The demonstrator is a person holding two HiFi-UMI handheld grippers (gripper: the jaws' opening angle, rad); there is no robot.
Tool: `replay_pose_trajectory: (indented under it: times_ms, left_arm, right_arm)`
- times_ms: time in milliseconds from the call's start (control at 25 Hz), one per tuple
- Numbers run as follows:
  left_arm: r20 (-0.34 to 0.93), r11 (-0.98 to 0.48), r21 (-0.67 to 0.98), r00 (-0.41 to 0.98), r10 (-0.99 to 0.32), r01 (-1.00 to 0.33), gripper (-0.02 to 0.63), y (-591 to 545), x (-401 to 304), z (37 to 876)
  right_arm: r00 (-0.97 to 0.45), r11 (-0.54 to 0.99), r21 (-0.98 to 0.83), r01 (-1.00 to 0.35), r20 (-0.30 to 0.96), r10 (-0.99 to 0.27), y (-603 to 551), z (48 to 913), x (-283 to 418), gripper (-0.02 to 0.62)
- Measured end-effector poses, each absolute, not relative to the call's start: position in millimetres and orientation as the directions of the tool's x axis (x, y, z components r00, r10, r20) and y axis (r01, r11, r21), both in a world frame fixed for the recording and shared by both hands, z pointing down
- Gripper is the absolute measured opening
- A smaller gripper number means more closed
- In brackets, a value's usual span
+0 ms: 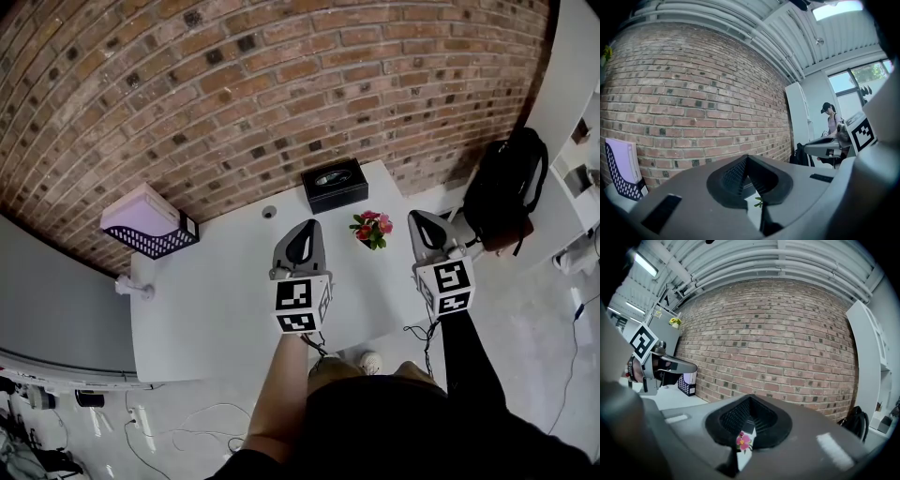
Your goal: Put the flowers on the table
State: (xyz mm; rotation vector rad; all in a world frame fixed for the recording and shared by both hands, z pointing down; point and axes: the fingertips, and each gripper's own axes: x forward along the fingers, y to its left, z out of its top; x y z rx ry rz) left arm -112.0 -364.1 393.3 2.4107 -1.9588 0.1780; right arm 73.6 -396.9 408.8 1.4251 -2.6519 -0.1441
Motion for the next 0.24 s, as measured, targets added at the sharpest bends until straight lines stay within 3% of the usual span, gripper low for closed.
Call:
replay_pose_trajectory:
  times_ms: [240]
  left_arm:
    - [0.112, -0.204, -0.049, 0.198, -0.974, -0.978, 0.008, -368.4, -113.1, 394.8]
  right_arm:
    - [-0.544, 0.549, 0.148, -0.823, 0.071, -0.836, -400.7, 410.6, 75.5, 0.0]
